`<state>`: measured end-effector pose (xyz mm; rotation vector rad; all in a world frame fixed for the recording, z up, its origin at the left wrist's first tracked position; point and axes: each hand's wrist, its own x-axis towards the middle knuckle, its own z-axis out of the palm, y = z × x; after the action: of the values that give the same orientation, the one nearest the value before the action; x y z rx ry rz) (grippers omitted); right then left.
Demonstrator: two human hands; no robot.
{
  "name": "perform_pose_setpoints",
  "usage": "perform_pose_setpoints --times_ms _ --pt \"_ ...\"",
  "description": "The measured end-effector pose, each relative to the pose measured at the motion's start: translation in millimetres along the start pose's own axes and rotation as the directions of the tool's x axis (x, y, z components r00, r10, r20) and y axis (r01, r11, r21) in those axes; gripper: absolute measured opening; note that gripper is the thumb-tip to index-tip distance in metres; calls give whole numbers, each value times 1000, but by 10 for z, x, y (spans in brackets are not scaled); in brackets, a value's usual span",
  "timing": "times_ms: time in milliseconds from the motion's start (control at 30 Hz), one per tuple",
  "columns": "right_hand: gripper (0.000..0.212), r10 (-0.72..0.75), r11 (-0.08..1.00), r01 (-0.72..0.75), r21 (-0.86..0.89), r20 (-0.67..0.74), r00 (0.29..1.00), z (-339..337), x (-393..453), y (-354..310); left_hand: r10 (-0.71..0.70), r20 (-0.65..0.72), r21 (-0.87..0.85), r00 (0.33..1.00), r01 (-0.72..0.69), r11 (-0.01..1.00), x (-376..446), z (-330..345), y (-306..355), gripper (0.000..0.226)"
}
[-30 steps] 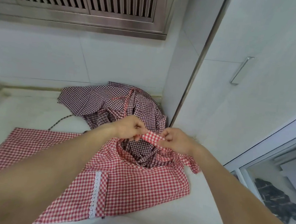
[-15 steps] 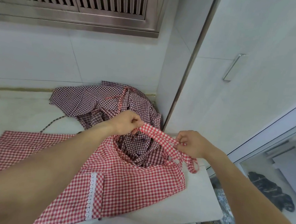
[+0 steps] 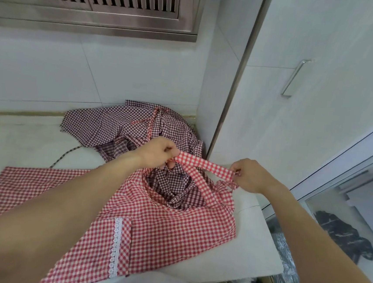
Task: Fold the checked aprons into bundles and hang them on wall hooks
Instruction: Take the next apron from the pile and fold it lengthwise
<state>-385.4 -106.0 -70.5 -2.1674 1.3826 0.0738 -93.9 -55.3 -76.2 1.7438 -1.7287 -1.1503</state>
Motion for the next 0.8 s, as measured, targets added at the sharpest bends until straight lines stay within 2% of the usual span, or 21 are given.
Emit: perform_pose_setpoints --times_ms 67,167,267,333,400,433,467,500,567,633,700,767,800 --pt "11 38 999 -38 -5 -61 997 43 39 56 28 7 -42 1000 -28 999 -1 2 -1 26" --pt "10 118 992 -116 41 -57 991 56 34 56 18 8 -123 1000 -17 992 -8 -6 -11 27" --pt "25 257 965 -245 90 -152 954 22 45 107 -13 59 -267 998 28 963 -12 -69 -33 29" --pt "27 344 937 -328 120 -164 924 -46 52 179 -23 101 -354 995 57 934 -24 -114 -31 30" --pt "22 446 869 -372 327 -192 874 -97 69 255 -34 118 -333 992 72 940 -38 -136 3 29" --pt "19 482 814 -348 465 -208 851 -113 84 292 -43 109 -287 993 73 955 -35 -135 17 30" --pt "17 498 737 -281 615 -212 841 -122 101 317 -52 92 -246 994 74 966 -31 -130 30 30" --pt "18 498 616 -196 763 -184 847 -125 94 316 -67 68 -224 995 80 971 -18 -118 28 31" --pt "16 399 377 -49 925 -114 910 -155 51 315 -101 -13 -218 995 96 971 15 -101 1 36" --pt "24 197 273 25 962 -81 977 -192 0 379 -126 -109 -193 986 103 976 38 -100 -41 39" --pt "46 8 270 0 963 -2 1000 -225 -63 478 -130 -159 -164 979 104 981 44 -107 -70 38" --pt "48 -102 341 -22 940 60 993 -252 -105 527 -110 -171 -134 979 88 987 47 -104 -68 38" --pt "49 -103 387 -27 922 73 992 -261 -112 531 -99 -171 -118 980 79 990 56 -95 -53 37"
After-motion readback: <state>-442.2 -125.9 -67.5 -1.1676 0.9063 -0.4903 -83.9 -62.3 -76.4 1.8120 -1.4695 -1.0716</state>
